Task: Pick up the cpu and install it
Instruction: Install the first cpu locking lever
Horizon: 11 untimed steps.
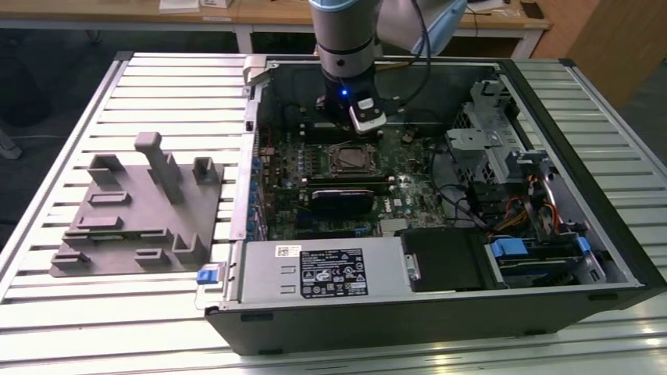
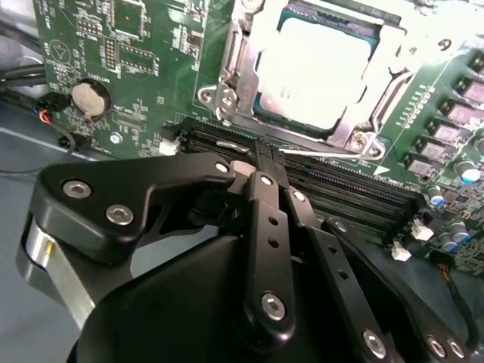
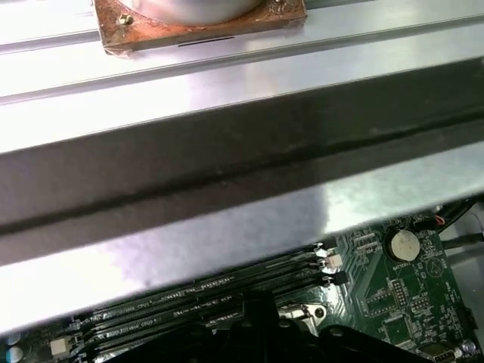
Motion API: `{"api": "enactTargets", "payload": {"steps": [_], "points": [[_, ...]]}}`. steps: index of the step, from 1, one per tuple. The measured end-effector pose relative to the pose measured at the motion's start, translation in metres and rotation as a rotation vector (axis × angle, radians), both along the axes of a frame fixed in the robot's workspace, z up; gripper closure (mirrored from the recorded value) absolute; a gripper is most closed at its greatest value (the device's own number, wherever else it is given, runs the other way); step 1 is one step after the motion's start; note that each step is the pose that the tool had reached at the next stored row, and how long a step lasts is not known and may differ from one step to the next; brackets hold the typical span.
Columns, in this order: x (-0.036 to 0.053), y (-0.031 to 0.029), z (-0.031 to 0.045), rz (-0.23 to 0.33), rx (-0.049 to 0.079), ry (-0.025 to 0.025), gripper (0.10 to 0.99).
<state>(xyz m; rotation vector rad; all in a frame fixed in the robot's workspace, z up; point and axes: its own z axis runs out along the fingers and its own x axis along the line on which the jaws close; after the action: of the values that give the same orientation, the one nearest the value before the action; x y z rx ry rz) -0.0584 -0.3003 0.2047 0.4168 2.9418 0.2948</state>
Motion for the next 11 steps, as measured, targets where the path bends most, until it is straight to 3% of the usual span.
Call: {"api": "enactTargets", "payload": {"steps": [7,11], "points": [[-0.0017,0.0014,-0.002,-0.014,-0.001,-0.0093,0.98],[-0.0017,0.0014,-0.0027,-0.02,-0.004,-0.0103,0.98]]}}
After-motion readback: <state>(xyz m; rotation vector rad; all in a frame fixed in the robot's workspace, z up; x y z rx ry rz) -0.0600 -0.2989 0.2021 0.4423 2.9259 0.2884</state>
